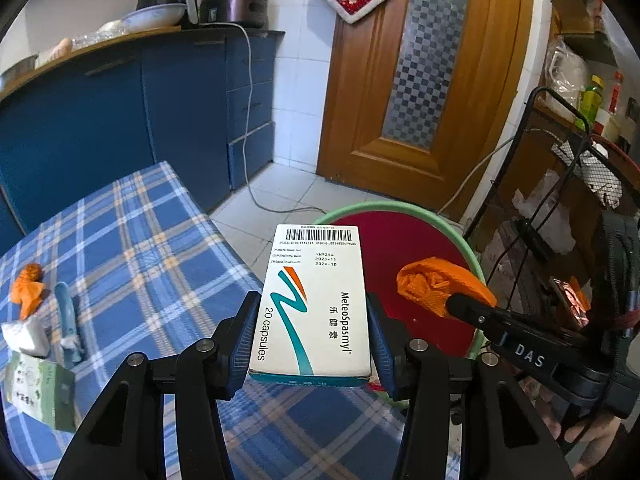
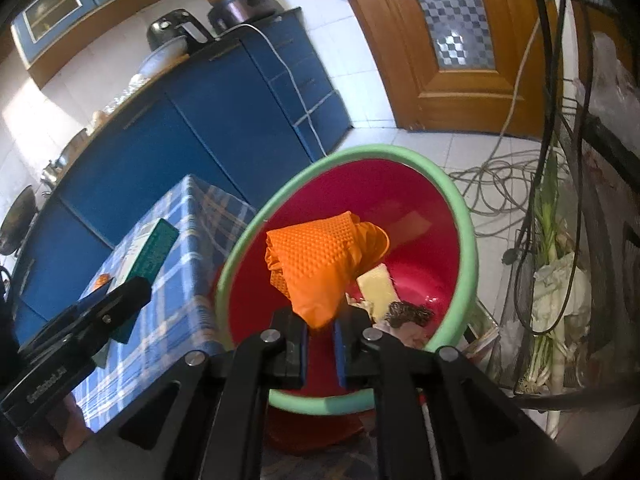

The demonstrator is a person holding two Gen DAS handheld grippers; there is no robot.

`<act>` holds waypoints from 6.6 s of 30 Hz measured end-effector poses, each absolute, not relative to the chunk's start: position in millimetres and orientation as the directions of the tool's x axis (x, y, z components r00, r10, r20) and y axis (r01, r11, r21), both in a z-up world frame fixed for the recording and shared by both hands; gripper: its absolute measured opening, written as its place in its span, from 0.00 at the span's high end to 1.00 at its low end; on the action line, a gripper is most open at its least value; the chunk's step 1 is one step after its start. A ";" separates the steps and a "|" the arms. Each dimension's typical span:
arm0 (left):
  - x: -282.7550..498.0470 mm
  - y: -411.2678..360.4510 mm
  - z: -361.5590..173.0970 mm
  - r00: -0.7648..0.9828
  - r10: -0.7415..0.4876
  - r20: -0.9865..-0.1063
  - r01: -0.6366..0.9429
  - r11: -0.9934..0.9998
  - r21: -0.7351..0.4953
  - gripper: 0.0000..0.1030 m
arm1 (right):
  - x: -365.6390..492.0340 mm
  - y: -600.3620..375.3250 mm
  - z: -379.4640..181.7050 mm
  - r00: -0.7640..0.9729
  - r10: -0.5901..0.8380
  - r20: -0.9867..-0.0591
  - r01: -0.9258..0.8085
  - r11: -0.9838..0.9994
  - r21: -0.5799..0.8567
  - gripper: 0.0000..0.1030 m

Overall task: Collect trash
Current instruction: 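Carry the Meteospasmyl box and orange glove over the red bucket, then open both tools to drop the box and glove into the bucket, then move both open tools back over the table toward the remaining items, then lower the open left tool toward the green ear-drop box, then grasp the green ear-drop box with the left tool while the right tool grasps the light blue plastic item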

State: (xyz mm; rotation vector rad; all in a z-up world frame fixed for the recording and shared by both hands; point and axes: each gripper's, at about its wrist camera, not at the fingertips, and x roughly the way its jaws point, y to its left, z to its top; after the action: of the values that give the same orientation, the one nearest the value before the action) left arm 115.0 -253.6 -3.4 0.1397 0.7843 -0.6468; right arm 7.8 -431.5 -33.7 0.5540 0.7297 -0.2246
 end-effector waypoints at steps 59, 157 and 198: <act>115.0 -165.1 -5.0 0.582 -0.363 -0.728 0.367 0.916 -0.163 0.41 | -18.1 -396.4 4.7 0.786 0.048 -0.617 0.284 0.857 0.429 0.53; 165.0 30.3 -51.1 0.654 0.006 -0.757 -0.103 0.991 -0.081 0.39 | 67.8 -246.1 2.8 0.711 0.196 -0.676 0.030 0.951 0.307 0.51; 161.6 59.6 -50.6 0.683 -0.061 -0.727 -0.154 0.962 -0.226 0.42 | 166.8 -133.0 -42.8 0.627 0.134 -0.767 -0.135 0.989 0.062 0.78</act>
State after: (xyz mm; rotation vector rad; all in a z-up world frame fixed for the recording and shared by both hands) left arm 161.6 59.6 -50.6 -0.2797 0.8194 0.0529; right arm 166.8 -133.0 -42.8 -0.0009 0.8795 0.1538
